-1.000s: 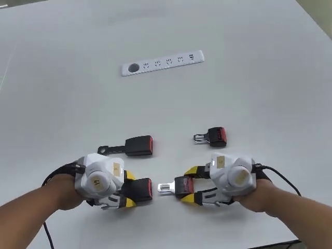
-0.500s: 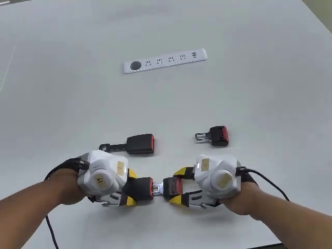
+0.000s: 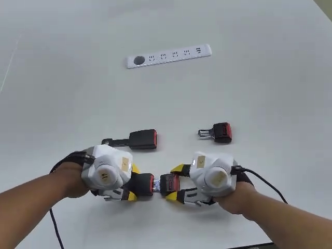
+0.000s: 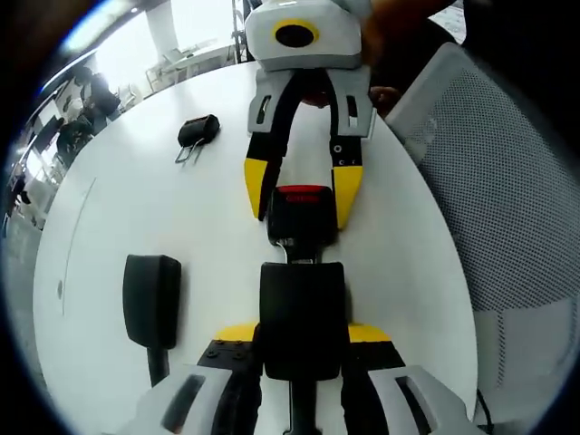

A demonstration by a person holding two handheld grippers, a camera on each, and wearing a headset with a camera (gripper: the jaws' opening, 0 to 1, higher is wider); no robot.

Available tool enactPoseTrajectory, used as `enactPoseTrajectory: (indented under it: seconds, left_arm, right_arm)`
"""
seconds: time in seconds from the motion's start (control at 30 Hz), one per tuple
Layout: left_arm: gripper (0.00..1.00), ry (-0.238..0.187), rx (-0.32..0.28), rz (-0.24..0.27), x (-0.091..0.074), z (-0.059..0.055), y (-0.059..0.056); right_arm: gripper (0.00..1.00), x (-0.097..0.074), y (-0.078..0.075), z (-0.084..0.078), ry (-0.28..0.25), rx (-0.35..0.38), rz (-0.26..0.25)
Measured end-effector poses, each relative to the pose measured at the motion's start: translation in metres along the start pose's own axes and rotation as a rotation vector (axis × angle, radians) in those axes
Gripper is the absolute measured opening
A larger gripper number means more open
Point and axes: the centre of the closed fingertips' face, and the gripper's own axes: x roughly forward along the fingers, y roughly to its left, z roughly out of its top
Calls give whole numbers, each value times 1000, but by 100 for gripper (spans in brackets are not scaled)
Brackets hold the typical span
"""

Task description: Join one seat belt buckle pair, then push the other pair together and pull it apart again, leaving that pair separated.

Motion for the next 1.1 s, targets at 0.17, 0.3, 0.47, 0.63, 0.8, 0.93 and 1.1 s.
enactPoseTrajectory:
  seconds: [0.17,0.3,0.47,0.63,0.8,0.93,1.1]
  left_arm:
    - [34,17,11,1,0,-1,2]
    - [34,11,7,-4,0,-1,1]
    - [34,6,7,-5,0,-1,1]
    - [34,-6,10,-10,-1,-2,1]
    - [34,-18,10,-14,0,-2,1]
    - [34,-29,14,-23,-1,-2,1]
    - [34,-56,7,-27,-1,-3,1]
  right_arm:
    - [34,12,7,7,14,33,-5]
    - [34,11,1,5,13,17,-10]
    - [34,12,2,5,14,9,-9]
    - [34,12,2,6,11,0,-1]
    - [34,12,3,6,13,-18,1]
    - [34,11,4,6,13,-44,6]
    - [34,10,4,6,17,-80,10]
